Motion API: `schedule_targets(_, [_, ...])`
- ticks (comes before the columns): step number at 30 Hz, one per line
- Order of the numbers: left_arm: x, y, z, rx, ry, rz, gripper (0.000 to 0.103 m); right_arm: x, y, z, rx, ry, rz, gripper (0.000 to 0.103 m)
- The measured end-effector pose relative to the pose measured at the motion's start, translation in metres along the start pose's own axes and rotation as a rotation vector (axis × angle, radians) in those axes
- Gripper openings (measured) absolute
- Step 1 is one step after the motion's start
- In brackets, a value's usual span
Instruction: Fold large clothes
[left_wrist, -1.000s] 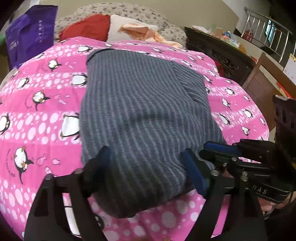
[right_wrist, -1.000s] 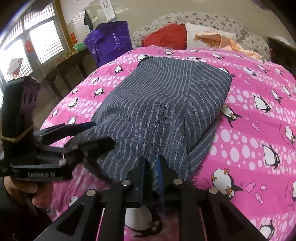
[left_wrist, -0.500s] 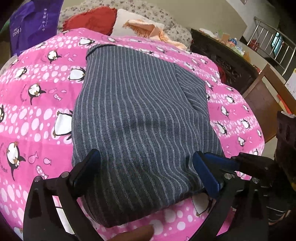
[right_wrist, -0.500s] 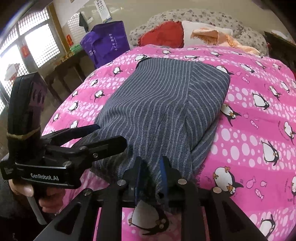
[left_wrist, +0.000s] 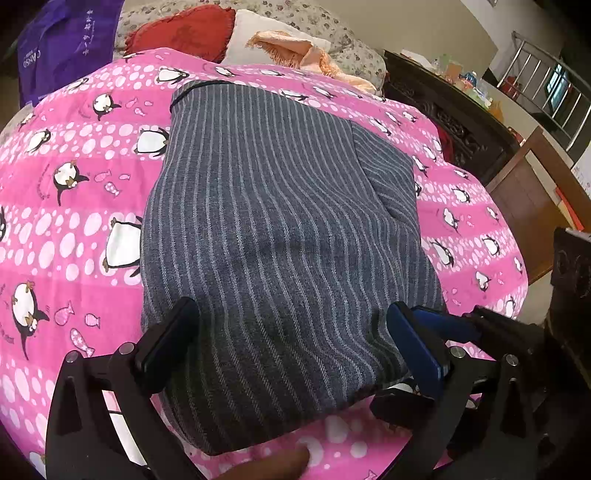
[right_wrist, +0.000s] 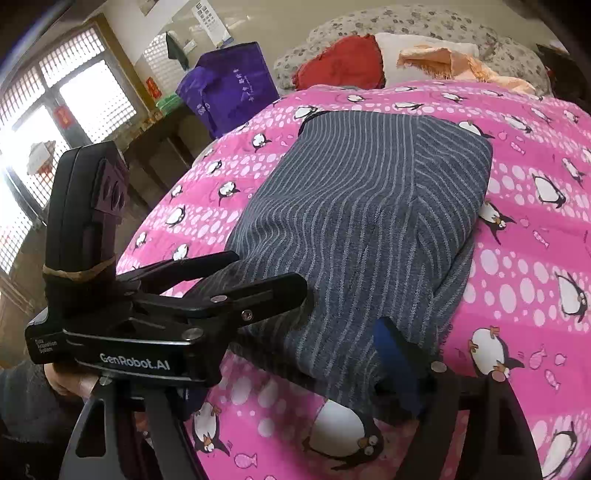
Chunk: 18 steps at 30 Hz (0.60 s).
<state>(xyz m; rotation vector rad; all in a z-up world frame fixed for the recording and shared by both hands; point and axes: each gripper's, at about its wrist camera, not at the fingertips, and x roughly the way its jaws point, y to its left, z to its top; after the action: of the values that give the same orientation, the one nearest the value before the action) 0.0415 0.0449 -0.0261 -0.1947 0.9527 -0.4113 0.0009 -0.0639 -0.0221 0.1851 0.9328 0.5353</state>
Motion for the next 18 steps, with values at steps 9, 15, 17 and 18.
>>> schedule_targets(9, [-0.037, -0.009, 0.016, 0.005, -0.039, 0.129, 0.102, -0.056, -0.019, 0.008, 0.066, -0.043, -0.103, 0.061])
schedule_targets(15, [-0.049, -0.028, 0.018, -0.005, 0.040, 0.290, 0.102, -0.116, -0.018, -0.001, 0.089, -0.125, -0.276, 0.061])
schedule_targets(17, [-0.054, -0.035, 0.015, -0.006, 0.052, 0.307, 0.102, -0.128, -0.003, -0.007, 0.037, -0.136, -0.358, 0.061])
schedule_targets(18, [-0.057, -0.040, 0.014, 0.000, 0.050, 0.312, 0.102, -0.131, 0.001, -0.009, 0.022, -0.139, -0.385, 0.061])
